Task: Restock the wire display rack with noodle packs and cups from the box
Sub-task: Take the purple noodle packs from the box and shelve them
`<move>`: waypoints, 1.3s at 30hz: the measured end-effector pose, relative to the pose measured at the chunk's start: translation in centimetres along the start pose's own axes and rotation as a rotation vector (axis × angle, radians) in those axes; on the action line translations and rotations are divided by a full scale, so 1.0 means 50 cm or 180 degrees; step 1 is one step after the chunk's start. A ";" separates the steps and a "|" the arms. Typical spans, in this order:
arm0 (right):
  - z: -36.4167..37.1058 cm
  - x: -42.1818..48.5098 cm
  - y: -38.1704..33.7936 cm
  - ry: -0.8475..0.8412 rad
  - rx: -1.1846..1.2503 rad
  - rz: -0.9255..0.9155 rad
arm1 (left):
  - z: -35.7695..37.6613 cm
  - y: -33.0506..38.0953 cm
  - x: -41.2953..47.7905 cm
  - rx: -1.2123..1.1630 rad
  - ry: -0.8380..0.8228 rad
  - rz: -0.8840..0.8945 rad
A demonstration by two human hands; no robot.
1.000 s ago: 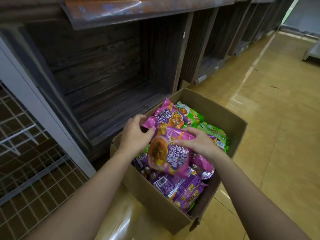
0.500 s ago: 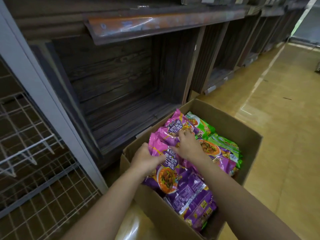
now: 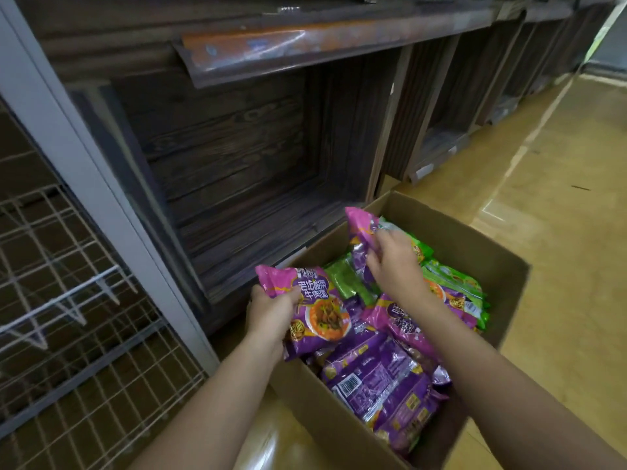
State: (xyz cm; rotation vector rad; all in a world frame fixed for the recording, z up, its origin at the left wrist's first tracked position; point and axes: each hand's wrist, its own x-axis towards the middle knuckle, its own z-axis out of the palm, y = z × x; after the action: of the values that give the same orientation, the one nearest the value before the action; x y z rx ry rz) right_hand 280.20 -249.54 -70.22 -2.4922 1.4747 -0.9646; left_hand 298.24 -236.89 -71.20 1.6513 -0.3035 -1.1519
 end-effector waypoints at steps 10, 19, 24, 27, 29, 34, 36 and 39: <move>-0.052 -0.164 -0.144 -0.1119 0.1019 -0.0433 | 0.066 0.018 -0.059 -0.0282 -0.0650 0.0058; -0.055 -0.184 -0.073 -0.0949 0.1669 0.0401 | 0.075 -0.025 -0.038 -0.0046 -0.0504 -0.0167; -0.069 -0.201 0.052 -0.1581 -0.1153 0.0508 | 0.075 -0.039 -0.023 -0.0197 -0.0439 -0.0027; -0.078 -0.222 0.082 -0.1992 -0.1919 0.0590 | 0.078 -0.038 -0.028 -0.0325 -0.0453 0.0092; -0.078 -0.220 0.088 -0.1957 -0.1992 0.0521 | 0.080 -0.037 -0.034 -0.0439 -0.0453 0.0117; -0.121 -0.167 0.039 -0.1312 -0.1460 0.0718 | 0.083 -0.027 -0.049 -0.0514 -0.0420 0.0353; -0.157 -0.143 0.001 -0.0978 -0.1049 0.1002 | 0.086 -0.023 -0.055 -0.0406 -0.0374 0.0495; -0.183 -0.123 -0.057 -0.1346 -0.0600 0.1148 | 0.090 -0.027 -0.057 -0.0205 -0.0438 0.0662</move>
State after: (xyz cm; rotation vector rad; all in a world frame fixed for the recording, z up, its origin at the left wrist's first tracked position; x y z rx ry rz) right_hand 275.18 -240.88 -64.75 -2.2306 1.8286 -0.2315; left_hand 292.78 -237.09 -70.78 1.4503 -0.5086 -1.1073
